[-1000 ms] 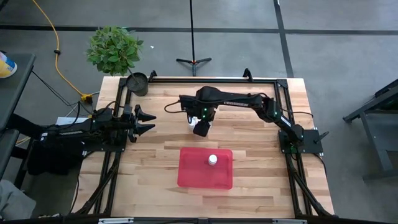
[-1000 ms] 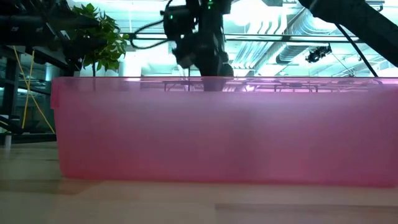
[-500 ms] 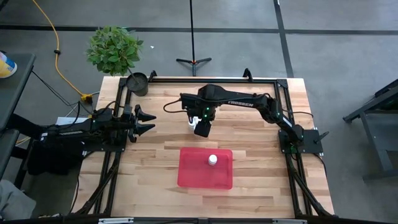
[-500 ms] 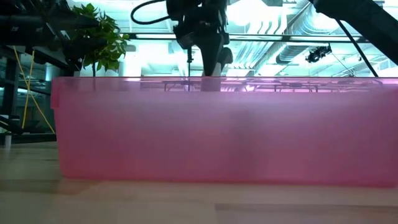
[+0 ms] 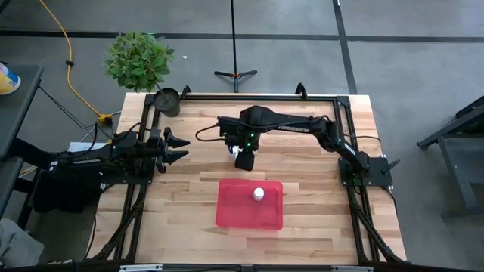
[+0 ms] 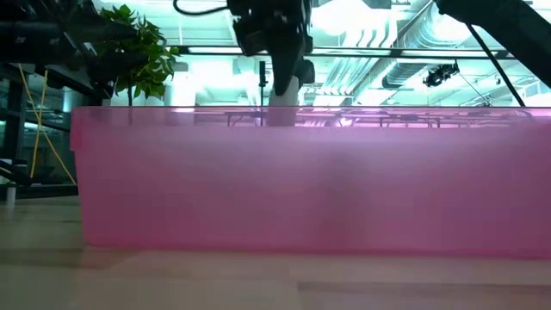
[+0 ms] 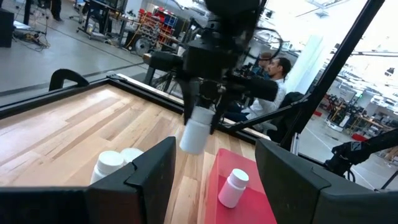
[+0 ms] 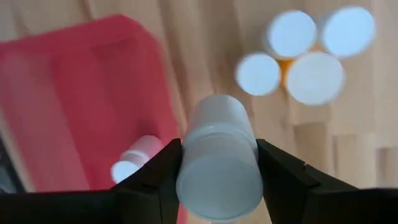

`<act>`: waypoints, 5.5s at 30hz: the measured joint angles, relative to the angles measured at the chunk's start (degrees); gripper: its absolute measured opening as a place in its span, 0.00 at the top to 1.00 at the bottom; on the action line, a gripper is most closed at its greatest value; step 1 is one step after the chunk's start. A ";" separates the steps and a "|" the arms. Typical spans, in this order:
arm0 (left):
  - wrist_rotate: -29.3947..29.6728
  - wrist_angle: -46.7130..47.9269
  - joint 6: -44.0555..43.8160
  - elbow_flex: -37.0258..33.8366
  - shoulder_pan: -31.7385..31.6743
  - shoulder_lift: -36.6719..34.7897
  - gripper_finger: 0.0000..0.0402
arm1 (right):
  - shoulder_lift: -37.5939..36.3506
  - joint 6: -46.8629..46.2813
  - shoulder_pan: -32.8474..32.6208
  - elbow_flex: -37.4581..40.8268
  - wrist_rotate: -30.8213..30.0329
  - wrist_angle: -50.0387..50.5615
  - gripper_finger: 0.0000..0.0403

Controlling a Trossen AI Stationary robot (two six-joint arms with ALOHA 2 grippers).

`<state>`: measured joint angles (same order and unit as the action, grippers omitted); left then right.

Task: Pick and place pill bottles into a basket
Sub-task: Put the white pill bottle into the bin, then put the bottom white pill bottle into the bin

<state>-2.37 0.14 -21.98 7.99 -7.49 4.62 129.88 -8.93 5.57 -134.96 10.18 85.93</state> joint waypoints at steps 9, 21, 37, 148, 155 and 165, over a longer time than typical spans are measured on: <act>-0.07 0.02 -0.99 0.00 0.00 0.02 0.37 | -0.70 0.02 -3.63 -0.04 6.30 -2.98 0.60; -0.13 0.04 -1.05 0.00 0.00 0.01 0.37 | -0.70 -3.74 -13.69 0.05 9.43 -2.63 0.60; -0.22 0.05 -0.96 0.00 0.00 0.01 0.37 | -0.67 -13.16 -19.99 12.66 5.39 0.54 0.60; 0.28 -0.50 -2.51 -0.02 0.00 0.00 0.37 | -0.05 -28.42 -4.25 6.50 -15.77 -13.24 0.23; 0.26 -0.49 -2.63 -0.02 0.00 0.01 0.37 | 0.09 -31.39 -3.86 9.66 -15.18 -13.53 0.22; -0.07 -0.48 -3.90 -0.02 0.00 0.02 0.37 | 0.31 -34.81 -3.20 10.38 -15.68 -14.30 0.22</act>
<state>-2.44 -0.34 -25.89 7.97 -7.49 4.64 130.19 -43.74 2.37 -124.57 -5.50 71.63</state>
